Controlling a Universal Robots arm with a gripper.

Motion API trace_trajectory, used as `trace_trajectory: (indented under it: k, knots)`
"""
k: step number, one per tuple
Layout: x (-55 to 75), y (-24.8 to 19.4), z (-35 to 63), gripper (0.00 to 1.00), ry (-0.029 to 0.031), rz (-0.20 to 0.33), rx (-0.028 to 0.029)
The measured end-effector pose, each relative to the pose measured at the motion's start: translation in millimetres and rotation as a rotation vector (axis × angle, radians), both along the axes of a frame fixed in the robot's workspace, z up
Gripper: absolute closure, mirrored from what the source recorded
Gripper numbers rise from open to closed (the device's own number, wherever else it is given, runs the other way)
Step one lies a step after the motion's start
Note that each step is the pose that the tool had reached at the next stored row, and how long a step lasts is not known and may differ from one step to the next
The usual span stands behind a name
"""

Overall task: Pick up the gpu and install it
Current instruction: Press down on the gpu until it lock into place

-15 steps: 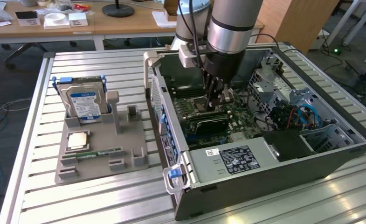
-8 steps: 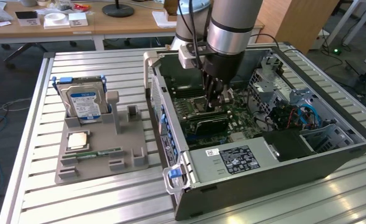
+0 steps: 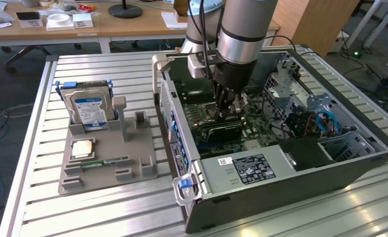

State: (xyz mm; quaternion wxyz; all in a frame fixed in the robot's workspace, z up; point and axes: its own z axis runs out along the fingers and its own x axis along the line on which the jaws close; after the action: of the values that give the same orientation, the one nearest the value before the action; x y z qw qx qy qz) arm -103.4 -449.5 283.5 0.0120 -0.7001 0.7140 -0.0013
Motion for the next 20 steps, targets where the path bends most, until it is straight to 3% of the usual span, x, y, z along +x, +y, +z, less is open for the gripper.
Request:
trace_trajectory:
  k: [7, 20]
  knots:
    - [0.0, 2.6, -3.0, 0.89, 0.0000, 0.000, 0.0010]
    - [0.8, 2.4, -13.4, 0.89, 0.0000, 0.000, 0.0008]
